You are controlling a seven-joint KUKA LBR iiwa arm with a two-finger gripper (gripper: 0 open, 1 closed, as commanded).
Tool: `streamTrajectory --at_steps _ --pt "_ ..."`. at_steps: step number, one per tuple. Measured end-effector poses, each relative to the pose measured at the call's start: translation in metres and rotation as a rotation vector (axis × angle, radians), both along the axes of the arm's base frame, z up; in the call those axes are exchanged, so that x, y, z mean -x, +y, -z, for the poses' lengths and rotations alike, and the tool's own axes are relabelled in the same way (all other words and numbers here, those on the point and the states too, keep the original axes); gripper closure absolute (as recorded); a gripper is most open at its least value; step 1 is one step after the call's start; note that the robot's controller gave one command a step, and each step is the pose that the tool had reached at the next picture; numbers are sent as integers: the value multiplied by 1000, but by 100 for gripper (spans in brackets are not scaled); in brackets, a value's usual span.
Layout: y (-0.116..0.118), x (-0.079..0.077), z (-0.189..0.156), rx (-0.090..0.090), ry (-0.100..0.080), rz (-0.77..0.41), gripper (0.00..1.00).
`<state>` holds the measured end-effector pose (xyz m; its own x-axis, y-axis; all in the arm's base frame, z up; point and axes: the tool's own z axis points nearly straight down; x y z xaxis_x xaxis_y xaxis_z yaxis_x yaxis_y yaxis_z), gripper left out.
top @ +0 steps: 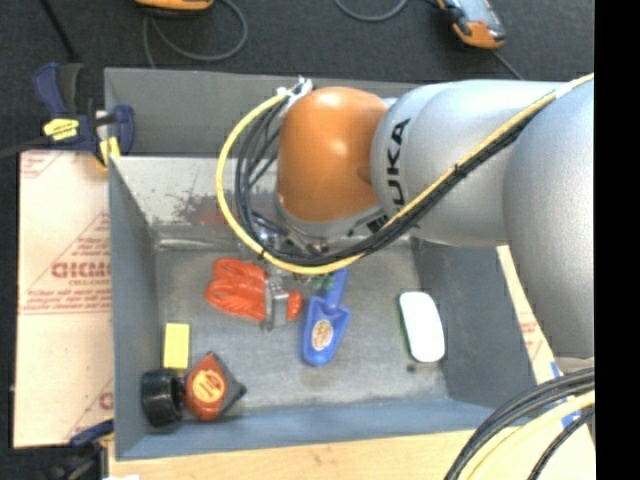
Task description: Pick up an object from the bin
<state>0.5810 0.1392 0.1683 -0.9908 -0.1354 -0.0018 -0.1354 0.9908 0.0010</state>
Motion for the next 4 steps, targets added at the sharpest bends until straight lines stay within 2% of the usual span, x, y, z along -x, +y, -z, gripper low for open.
streamTrajectory --at_steps 1,2,3,4 --pt "-11 -22 24 -1 -4 144 0" --pt "-18 -26 50 1 -2 -8 0" --pt "-32 -19 73 -1 -1 181 0" --pt "-42 -40 94 -1 -5 41 100"
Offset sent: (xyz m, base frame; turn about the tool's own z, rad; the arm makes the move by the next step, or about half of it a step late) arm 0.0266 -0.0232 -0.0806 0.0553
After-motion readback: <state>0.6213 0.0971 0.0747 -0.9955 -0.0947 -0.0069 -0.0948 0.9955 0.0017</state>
